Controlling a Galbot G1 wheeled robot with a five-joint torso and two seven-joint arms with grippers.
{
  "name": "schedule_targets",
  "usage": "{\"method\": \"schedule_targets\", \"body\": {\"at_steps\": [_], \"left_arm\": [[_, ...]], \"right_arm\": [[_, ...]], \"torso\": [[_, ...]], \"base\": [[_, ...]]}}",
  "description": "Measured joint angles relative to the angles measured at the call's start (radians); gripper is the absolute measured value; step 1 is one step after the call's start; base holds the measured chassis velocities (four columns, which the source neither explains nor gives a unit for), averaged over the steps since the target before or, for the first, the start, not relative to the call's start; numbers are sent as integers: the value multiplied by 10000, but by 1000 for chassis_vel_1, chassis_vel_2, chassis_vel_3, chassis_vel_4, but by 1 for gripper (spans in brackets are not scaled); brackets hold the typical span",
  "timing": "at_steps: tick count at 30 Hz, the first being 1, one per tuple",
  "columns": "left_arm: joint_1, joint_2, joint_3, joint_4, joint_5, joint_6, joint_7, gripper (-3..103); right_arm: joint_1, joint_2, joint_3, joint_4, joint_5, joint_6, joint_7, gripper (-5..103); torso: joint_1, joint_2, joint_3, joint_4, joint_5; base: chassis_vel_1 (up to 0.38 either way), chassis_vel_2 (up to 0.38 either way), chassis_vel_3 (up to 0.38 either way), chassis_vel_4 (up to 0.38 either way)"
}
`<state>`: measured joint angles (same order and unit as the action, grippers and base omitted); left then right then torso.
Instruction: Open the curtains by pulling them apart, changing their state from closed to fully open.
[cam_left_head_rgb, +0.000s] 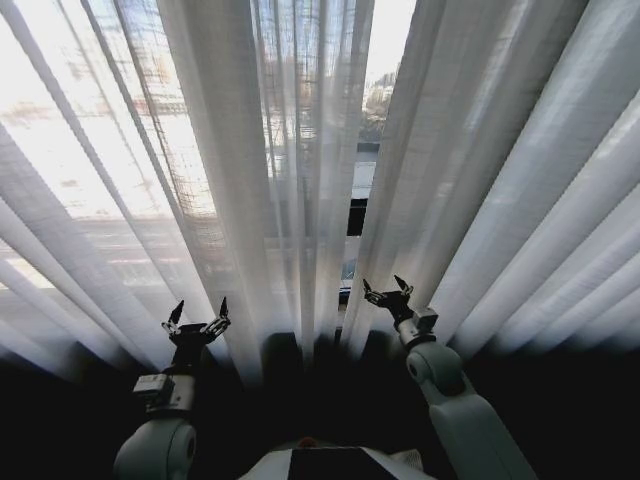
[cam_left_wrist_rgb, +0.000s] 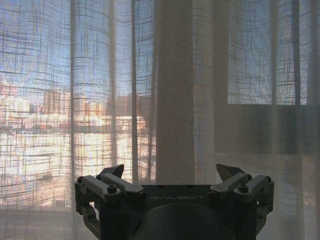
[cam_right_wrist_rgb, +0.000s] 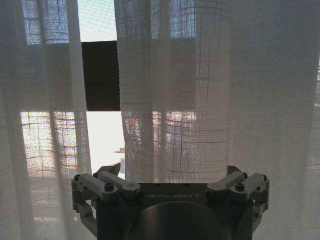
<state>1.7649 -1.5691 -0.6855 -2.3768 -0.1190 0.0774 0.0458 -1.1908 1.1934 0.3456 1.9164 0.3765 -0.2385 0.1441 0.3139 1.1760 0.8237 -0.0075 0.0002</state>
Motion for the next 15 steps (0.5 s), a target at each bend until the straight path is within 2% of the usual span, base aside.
{"method": "schedule_targets", "body": {"at_steps": [3, 5, 7, 15], "left_arm": [[57, -48, -46, 129, -127, -87, -2, 100], [47, -83, -65, 178, -139, -119, -5, 100], [109, -109, -82, 249, -139, -226, -6, 100], [152, 31, 9, 297, -46, -312, -4, 100]], "right_arm": [[764, -48, -844, -832, 283, 327, 379, 100], [919, -28, -1015, -1016, 308, 421, 552, 100], [1243, 84, -1258, -1408, 242, 808, 916, 100], [1319, 198, -1236, -1413, -233, 1028, 1410, 100]], "torso": [[0, 0, 0, -1, 1], [0, 0, 0, -2, 0], [0, 0, -1, -2, -1], [0, 0, 0, -2, 0]], "base": [[0, 0, 0, 0], [0, 0, 0, 0], [0, 0, 0, 0], [0, 0, 0, 0]]}}
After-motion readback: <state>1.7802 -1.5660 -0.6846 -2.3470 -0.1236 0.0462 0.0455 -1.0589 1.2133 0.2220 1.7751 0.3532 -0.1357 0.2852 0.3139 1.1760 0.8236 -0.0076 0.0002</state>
